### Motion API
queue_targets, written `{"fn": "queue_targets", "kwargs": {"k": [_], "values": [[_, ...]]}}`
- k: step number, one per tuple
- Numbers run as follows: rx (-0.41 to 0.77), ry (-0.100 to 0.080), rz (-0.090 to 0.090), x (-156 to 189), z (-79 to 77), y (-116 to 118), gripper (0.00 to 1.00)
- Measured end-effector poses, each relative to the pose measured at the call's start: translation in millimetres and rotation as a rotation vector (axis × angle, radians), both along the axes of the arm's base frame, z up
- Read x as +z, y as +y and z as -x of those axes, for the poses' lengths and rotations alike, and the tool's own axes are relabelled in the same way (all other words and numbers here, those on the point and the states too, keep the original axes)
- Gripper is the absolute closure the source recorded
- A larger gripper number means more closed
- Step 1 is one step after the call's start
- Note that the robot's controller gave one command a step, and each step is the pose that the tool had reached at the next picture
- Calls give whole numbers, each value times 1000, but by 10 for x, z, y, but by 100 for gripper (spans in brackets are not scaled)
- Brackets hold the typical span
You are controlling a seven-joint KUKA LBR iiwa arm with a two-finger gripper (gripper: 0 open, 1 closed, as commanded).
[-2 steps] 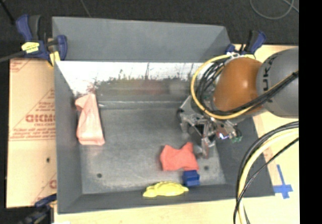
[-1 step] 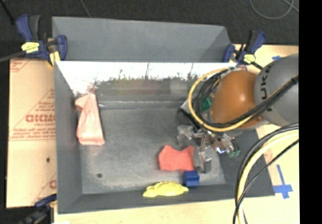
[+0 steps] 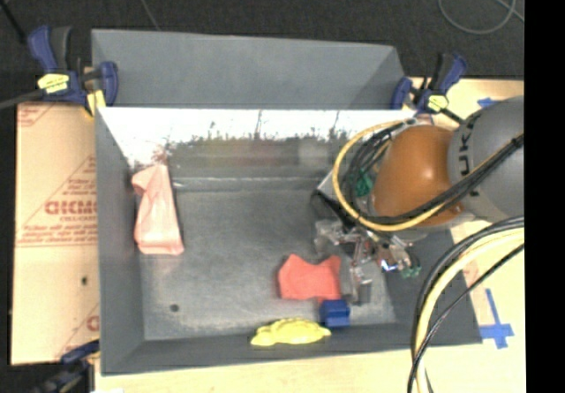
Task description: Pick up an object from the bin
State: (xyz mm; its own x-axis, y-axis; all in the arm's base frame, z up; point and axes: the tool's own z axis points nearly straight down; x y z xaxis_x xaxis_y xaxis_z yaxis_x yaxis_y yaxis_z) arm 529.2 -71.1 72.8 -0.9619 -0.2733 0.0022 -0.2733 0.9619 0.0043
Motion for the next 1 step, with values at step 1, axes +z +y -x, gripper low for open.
{"fn": "queue_targets", "kwargs": {"k": [1], "values": [[254, -7, -2, -20, -528, 544, 100]]}}
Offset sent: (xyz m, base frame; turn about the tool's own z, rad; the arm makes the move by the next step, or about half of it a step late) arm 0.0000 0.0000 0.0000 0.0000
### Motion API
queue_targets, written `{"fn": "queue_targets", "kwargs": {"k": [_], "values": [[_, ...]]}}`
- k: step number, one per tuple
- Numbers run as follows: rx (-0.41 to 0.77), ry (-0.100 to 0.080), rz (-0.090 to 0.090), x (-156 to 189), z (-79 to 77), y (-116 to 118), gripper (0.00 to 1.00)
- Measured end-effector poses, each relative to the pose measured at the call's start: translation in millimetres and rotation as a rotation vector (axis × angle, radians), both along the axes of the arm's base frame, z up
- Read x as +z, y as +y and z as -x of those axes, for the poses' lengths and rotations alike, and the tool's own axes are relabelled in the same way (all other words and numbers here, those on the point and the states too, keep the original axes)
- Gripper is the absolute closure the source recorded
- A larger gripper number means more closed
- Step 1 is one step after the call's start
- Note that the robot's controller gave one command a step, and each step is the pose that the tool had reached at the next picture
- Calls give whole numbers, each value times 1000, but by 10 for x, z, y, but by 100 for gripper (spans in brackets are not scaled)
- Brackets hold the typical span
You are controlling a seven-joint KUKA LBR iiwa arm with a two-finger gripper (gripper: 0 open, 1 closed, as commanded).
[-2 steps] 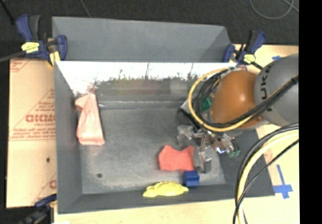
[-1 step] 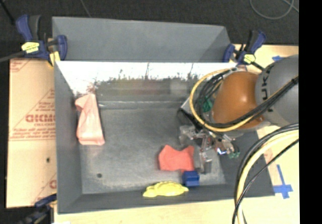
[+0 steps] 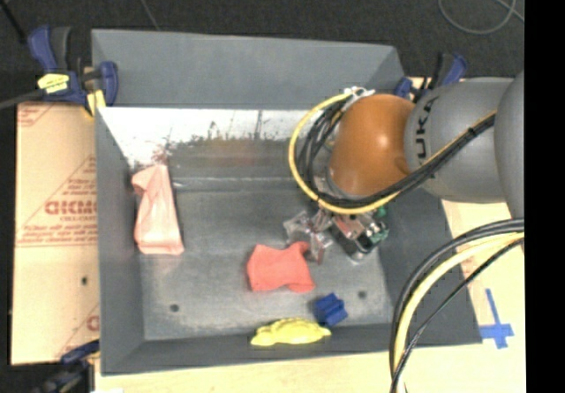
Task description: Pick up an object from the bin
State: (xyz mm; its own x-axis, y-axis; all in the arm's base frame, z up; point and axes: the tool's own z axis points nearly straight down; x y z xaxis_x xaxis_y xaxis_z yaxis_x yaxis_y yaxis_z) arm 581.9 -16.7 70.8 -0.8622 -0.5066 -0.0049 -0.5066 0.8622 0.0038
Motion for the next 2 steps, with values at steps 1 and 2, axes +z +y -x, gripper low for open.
{"fn": "queue_targets", "kwargs": {"k": [1, 2], "values": [[1, 0, 1, 0, 1, -4, 100], [-6, 6, 0, 519, -13, -24, 100]]}}
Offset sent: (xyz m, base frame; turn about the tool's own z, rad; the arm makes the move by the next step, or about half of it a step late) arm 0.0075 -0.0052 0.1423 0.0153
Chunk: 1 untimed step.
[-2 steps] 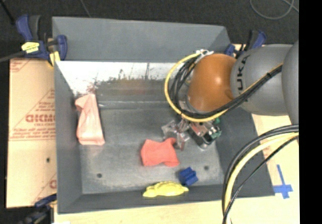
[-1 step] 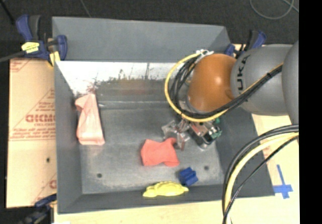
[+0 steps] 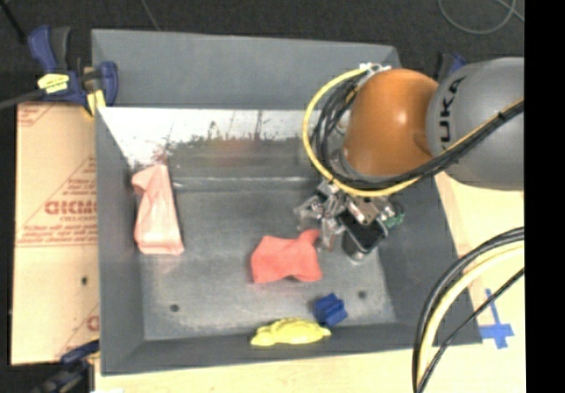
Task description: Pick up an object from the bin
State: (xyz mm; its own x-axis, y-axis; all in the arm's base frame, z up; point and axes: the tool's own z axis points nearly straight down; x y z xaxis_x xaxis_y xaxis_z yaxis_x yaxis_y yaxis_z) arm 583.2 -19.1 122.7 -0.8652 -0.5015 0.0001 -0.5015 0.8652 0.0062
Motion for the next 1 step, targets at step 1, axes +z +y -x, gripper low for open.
{"fn": "queue_targets", "kwargs": {"k": [1], "values": [[-3, -6, 0, 553, -22, -3, 100]]}}
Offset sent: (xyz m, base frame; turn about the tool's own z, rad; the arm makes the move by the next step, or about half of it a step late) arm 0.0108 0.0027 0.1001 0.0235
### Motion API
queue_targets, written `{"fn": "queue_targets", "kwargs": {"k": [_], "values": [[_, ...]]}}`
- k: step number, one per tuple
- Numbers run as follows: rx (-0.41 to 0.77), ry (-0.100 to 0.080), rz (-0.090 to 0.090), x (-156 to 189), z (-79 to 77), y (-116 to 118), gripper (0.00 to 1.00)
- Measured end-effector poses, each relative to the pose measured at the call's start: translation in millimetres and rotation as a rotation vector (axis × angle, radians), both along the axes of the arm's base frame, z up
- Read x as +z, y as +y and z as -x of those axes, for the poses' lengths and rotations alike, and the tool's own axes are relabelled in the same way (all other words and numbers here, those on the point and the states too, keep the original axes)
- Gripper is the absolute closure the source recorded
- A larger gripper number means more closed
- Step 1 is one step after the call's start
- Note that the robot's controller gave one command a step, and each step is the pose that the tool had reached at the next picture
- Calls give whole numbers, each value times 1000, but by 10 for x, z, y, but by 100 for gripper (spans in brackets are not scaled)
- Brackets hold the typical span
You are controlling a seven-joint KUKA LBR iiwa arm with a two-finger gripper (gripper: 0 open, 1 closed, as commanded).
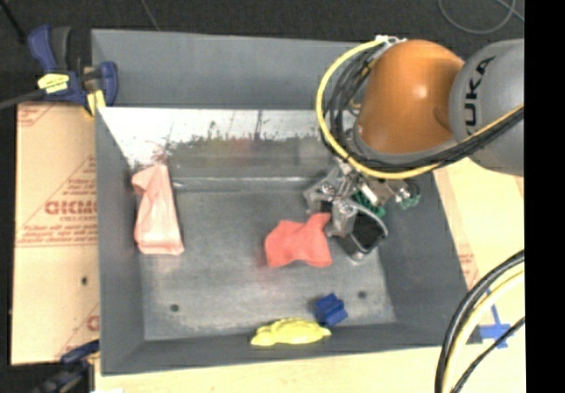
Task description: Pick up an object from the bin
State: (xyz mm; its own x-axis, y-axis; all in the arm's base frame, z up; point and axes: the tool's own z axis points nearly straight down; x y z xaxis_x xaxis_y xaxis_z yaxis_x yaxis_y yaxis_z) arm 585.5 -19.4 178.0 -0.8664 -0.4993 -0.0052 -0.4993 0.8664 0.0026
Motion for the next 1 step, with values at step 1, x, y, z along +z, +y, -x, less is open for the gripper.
{"fn": "queue_targets", "kwargs": {"k": [1], "values": [[-14, 1, 0, 342, -65, 10, 100]]}}
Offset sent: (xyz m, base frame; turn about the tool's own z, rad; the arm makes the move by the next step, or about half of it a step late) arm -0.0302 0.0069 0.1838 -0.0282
